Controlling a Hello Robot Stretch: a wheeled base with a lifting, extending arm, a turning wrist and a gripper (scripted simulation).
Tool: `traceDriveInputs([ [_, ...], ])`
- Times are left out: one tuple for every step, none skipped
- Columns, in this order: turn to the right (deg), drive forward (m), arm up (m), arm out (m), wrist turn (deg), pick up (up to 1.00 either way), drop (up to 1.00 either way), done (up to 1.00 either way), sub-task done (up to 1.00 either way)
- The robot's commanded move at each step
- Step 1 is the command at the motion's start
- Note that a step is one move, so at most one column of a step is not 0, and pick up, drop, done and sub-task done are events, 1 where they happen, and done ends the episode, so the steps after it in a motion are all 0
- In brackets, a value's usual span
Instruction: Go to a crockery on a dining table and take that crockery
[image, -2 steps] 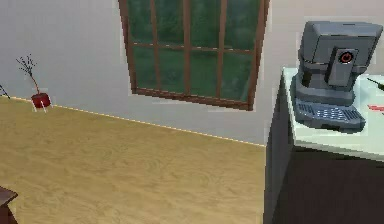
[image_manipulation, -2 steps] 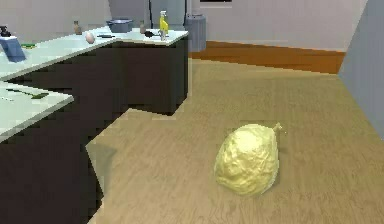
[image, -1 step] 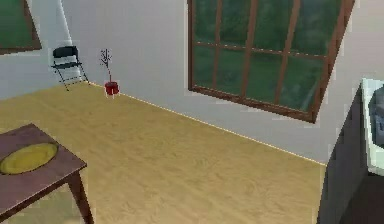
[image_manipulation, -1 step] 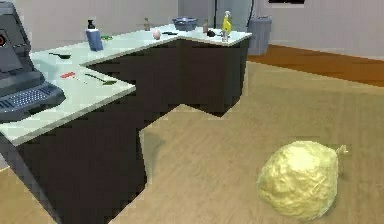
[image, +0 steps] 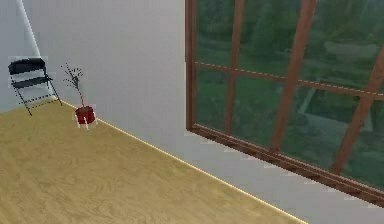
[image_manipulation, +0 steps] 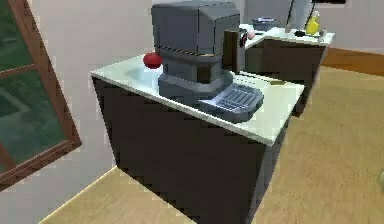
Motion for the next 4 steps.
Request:
traceDriveInputs([
  [0.0,0.45,0.00,0.00,0.0,0.00,0.00,0.00,0.00],
  [-45.0,0.00,0.00,0.00,0.0,0.00,0.00,0.00,0.00],
  [-18.0,0.00,0.00,0.00,0.0,0.00,0.00,0.00,0.00],
  [0.0,1.00,0.00,0.00,0.0,0.00,0.00,0.00,0.00],
])
